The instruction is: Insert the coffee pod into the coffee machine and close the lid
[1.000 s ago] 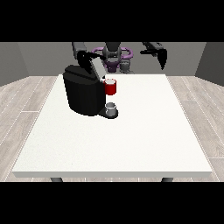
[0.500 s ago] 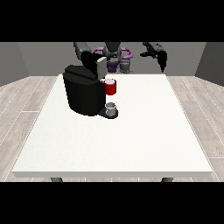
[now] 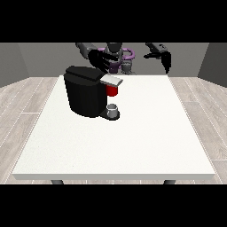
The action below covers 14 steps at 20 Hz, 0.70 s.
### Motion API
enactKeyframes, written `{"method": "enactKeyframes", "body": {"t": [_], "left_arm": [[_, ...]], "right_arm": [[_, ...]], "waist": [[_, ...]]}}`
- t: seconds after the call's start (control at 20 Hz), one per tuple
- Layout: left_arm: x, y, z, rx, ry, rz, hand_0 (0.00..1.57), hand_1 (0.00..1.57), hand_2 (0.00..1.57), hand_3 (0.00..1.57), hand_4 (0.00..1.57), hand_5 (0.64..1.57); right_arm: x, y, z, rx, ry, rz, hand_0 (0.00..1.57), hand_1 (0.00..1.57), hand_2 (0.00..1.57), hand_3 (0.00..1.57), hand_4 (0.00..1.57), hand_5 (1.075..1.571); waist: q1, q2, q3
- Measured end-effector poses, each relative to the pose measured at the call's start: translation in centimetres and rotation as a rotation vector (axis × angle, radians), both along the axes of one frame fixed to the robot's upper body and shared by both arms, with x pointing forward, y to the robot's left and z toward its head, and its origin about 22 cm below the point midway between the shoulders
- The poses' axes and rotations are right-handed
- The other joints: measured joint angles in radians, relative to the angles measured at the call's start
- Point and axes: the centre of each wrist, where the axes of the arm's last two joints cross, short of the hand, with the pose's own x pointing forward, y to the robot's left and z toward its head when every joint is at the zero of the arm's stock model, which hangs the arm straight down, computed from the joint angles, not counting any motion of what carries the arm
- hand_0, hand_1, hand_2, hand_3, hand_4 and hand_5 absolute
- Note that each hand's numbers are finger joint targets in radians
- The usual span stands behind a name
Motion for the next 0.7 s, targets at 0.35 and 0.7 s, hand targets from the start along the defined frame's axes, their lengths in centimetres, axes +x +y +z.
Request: {"method": "enactKeyframes", "body": {"t": [0.35,0.7], "left_arm": [[0.0,-0.1,0.1,-0.003,-0.016,-0.008,0.0,0.0,0.0,0.0,0.12,1.571],[-1.1,0.0,-1.6,-0.008,0.002,0.018,0.0,0.0,0.0,0.0,0.21,1.571]], "right_arm": [[0.6,1.6,1.2,-0.007,-0.026,0.021,0.0,0.0,0.0,0.0,0.03,1.571],[-1.9,3.9,-2.3,0.072,-0.009,0.137,0.0,0.0,0.0,0.0,0.27,1.571]], "waist": [[0.006,-0.004,0.0001],[-0.04,-0.086,0.0001]]}}
